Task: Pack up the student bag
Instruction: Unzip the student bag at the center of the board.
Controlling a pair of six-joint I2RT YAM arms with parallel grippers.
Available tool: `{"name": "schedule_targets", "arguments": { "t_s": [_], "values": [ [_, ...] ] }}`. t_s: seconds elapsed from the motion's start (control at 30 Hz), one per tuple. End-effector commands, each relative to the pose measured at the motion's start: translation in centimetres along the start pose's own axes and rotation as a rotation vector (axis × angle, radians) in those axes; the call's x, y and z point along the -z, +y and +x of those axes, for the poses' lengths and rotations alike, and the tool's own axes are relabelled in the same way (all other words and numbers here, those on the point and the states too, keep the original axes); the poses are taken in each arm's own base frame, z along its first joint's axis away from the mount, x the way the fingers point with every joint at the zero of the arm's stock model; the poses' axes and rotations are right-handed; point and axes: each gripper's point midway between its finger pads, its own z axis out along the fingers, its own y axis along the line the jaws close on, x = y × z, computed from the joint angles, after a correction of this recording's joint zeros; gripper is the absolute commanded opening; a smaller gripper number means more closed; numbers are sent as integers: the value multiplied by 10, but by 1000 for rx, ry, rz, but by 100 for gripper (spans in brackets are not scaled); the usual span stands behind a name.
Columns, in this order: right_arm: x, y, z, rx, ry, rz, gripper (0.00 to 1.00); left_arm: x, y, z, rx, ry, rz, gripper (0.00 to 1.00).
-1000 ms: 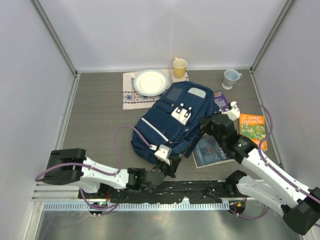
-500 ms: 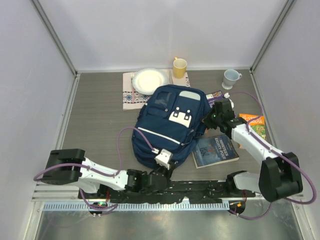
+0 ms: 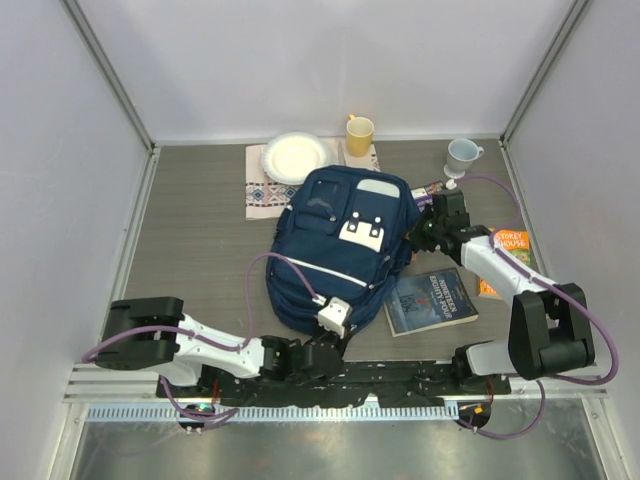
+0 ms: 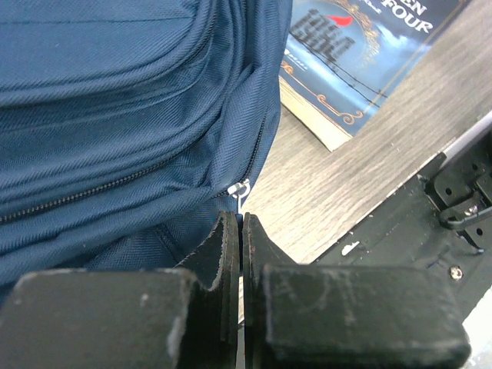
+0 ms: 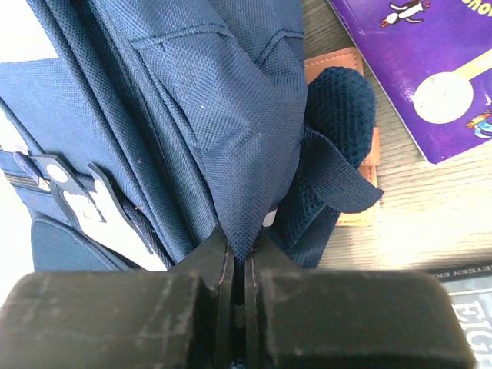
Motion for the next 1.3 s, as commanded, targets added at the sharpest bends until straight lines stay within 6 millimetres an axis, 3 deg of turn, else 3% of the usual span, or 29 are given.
{"name": "schedule_targets", "arguments": {
  "t_s": [0.0,0.1,0.13,0.2,0.27,0.3,0.33,0.43,0.5,0.53,0.67,0.77,0.8,0.93,1.1,1.17,1.27],
  "values": [
    [13,3,-40,81,-177,-12,8,5,-45,2,-53,56,159,0],
    [6,-10,-43,107,-171,43,21,6,-57,-2,-70,58,202,0],
    [5,-9,-44,115,-157,47,34,6,-58,-2,-73,60,205,0],
    [1,-12,-45,125,-142,64,40,4,-62,-5,-72,57,203,0],
    [2,-13,-40,126,-111,60,60,2,-58,-2,-81,62,181,0],
    [8,-12,-41,126,-120,61,67,0,-59,-3,-79,61,174,0],
    [13,-26,-44,119,-147,134,74,0,-60,-4,-74,60,171,0],
    [40,-38,-52,91,-226,186,81,-3,-61,-2,-70,63,166,0],
    [58,-42,-53,74,-269,201,83,-5,-62,-2,-75,65,158,0],
    [75,-36,-55,60,-303,164,84,-5,-62,-3,-74,62,156,0],
    [95,-20,-19,11,-208,13,85,-6,-64,-8,-70,45,152,0],
    [102,-19,13,-13,-123,-63,84,-6,-66,-13,-58,30,153,0],
    [100,-15,36,-21,-33,-125,83,-5,-66,-14,-53,26,153,0],
    [102,-13,85,-66,141,-219,72,-2,-69,-26,-35,-1,167,0],
    [102,-24,113,-81,174,-239,72,1,-76,-38,-33,-23,186,0],
    [100,-20,126,-85,227,-284,72,1,-79,-40,-37,-27,193,0],
    [96,-13,130,-93,239,-321,72,-1,-83,-42,-44,-25,198,0]
  ]
}}
